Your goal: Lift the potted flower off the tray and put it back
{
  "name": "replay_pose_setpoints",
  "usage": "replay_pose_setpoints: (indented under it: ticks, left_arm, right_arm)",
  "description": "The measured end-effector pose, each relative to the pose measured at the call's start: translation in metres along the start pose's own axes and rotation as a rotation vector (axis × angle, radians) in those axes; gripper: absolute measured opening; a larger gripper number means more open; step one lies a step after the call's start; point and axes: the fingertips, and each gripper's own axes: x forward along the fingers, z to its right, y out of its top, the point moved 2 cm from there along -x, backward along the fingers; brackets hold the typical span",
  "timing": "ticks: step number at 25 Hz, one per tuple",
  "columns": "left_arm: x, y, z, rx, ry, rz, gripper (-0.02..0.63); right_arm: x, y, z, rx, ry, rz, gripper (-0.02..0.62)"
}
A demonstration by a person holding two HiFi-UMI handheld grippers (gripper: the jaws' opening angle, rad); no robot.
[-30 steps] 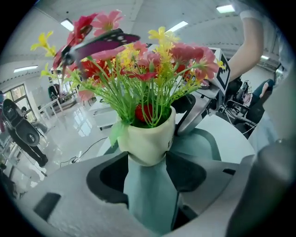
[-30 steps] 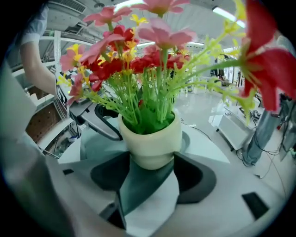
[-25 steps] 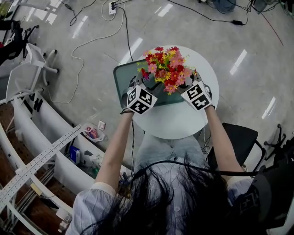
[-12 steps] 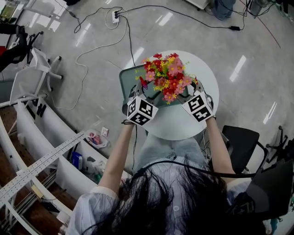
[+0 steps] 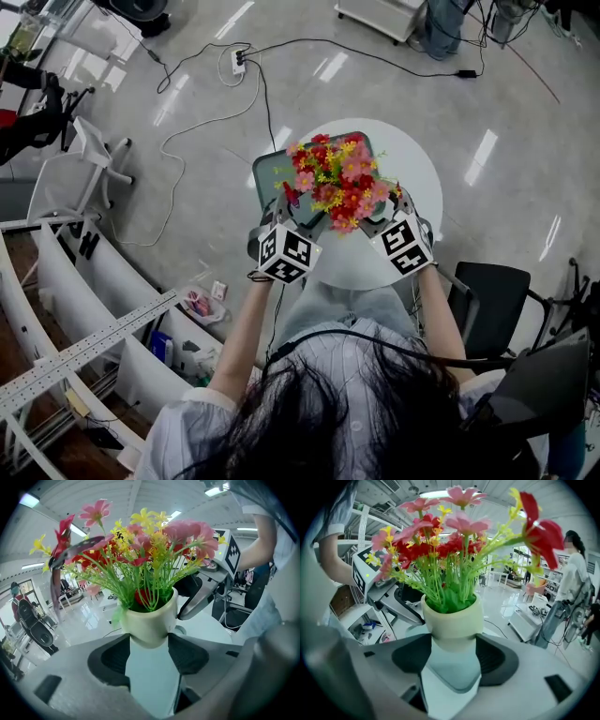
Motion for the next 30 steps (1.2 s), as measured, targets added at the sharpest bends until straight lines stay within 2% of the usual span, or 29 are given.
replay_pose_setpoints:
  ticks: [15,30]
  left_arm:
    - [-0.064,-0.018,0.049,0.062,-0.018,0.022,0.241]
    - [-0.084,-0.035,0.089,0.119,-0.075,0.037,0.241]
  right_arm:
    - [-0.042,-0.006,-0.077,0.042,-0.061,0.005,0.288]
    - [-0.062,-0.034,-0.124,0.137,-0.112,-0.009,0.288]
